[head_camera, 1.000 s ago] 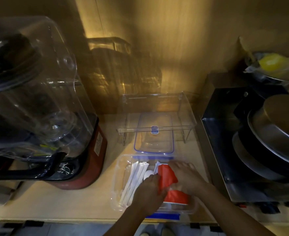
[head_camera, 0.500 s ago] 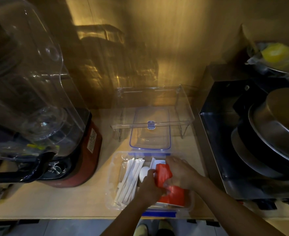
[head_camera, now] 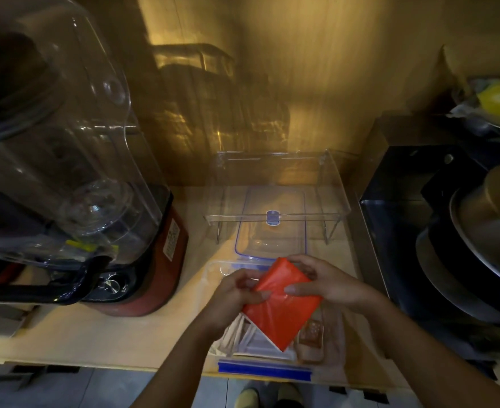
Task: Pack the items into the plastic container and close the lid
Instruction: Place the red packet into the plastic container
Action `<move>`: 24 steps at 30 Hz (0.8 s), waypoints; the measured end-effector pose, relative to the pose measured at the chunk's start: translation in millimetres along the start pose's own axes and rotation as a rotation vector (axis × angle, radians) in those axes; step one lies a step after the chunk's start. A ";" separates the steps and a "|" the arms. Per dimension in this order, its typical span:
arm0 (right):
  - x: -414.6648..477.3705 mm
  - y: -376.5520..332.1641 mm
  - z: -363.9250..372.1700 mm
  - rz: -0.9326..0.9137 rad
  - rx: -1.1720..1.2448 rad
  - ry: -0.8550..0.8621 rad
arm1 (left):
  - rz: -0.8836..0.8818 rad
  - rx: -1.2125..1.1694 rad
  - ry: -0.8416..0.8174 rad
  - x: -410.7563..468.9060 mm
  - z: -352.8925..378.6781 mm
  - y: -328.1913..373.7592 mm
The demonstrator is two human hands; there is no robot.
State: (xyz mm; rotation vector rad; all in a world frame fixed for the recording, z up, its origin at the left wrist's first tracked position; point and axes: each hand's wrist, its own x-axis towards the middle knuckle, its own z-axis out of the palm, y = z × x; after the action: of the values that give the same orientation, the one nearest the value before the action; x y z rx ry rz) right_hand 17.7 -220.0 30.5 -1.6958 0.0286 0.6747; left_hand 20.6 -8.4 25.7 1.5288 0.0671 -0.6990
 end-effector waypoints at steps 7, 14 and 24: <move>5.4 3.5 12.4 -0.016 0.476 0.140 | -0.010 -0.269 0.316 0.5 -14.3 4.4; 1.5 4.0 8.8 0.025 0.643 0.296 | -0.089 0.630 0.357 2.5 -6.7 -46.4; -3.0 14.7 22.1 0.110 0.635 0.352 | -0.238 1.075 0.347 23.1 2.1 -71.3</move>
State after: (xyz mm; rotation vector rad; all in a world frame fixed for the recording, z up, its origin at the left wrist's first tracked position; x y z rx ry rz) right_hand 0.5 -204.7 16.9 -1.1794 0.5339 0.3791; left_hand 6.1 -11.2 -47.8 2.7031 0.1499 -0.6761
